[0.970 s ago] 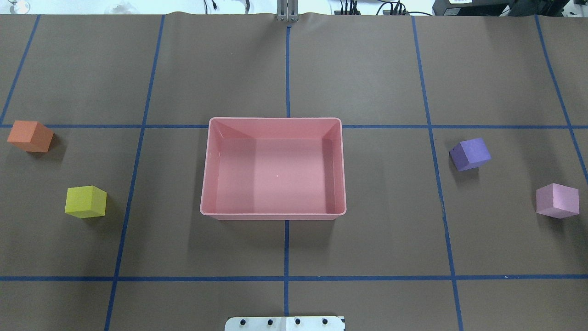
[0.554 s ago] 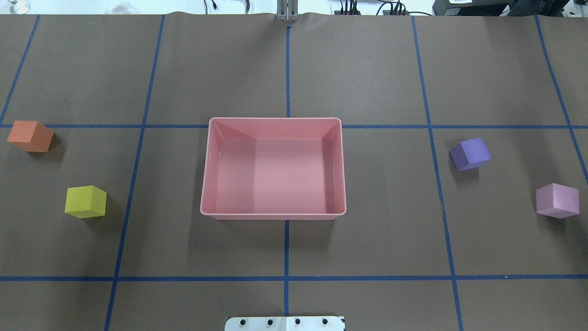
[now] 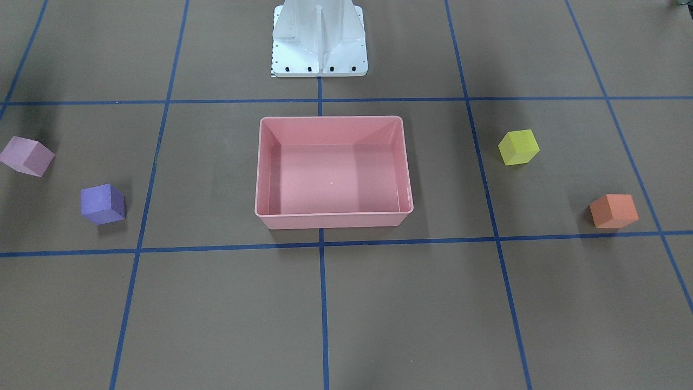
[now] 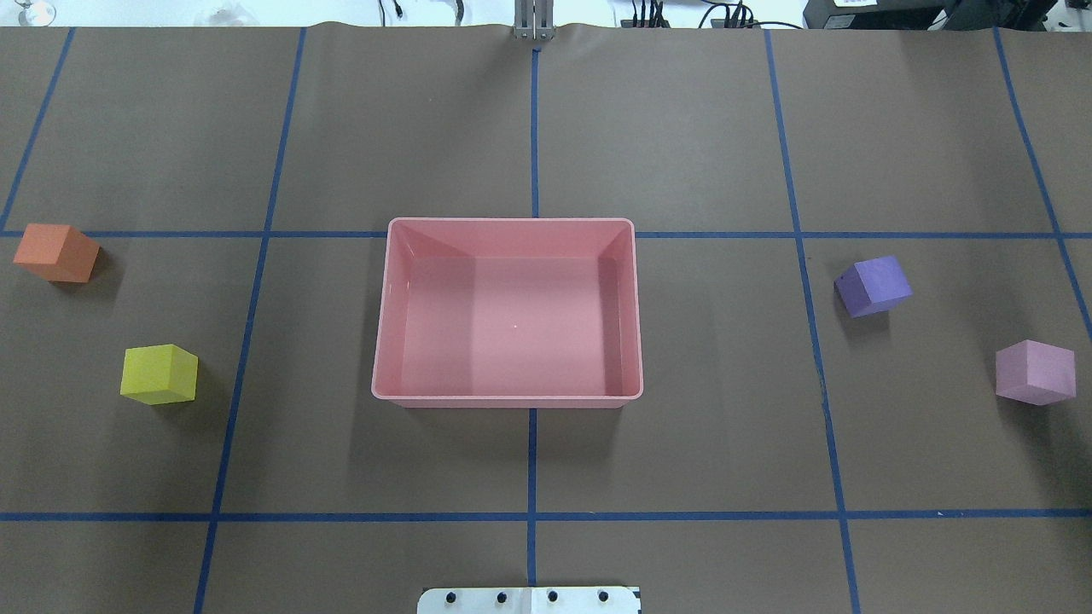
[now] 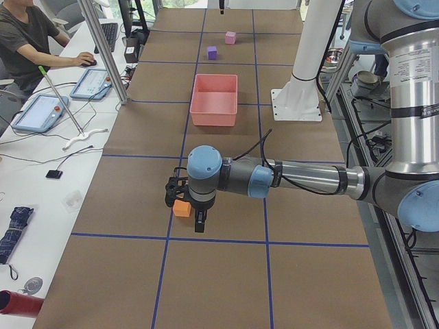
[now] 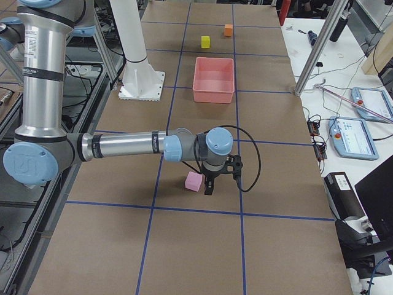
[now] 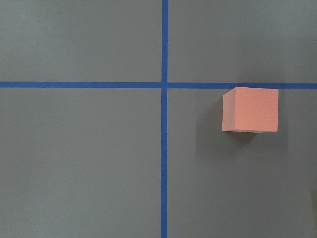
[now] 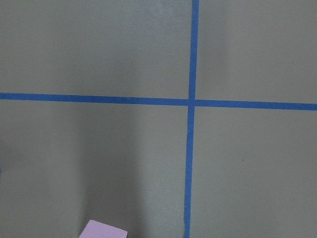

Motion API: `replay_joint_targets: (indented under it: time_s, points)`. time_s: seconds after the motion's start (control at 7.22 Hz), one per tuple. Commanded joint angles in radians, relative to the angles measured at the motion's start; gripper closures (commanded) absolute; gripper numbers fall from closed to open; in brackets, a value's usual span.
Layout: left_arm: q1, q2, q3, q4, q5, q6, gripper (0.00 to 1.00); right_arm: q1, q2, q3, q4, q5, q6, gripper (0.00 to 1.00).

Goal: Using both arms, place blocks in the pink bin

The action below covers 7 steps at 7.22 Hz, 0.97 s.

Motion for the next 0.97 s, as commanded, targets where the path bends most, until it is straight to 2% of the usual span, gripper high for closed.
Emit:
replay_joint_targets:
  time_s: [0.0, 0.14, 0.42, 0.69, 0.83]
  points:
    - [0.000, 0.000, 0.000, -0.005, 0.000, 0.001, 0.00, -0.111, -0.087, 0.004, 0.239, -0.049, 0.304, 0.01]
    - [0.000, 0.000, 0.001, -0.005, 0.000, 0.001, 0.00, -0.166, -0.108, -0.004, 0.310, -0.098, 0.388, 0.01]
    - [0.000, 0.000, 0.003, -0.005, 0.000, 0.001, 0.00, -0.237, -0.122, -0.018, 0.387, -0.120, 0.482, 0.01]
    - [0.000, 0.000, 0.004, -0.005, 0.000, 0.002, 0.00, -0.265, -0.124, -0.097, 0.506, -0.117, 0.519, 0.01]
    - [0.000, 0.002, 0.006, -0.005, 0.000, 0.004, 0.00, -0.286, -0.113, -0.139, 0.583, -0.117, 0.593, 0.01]
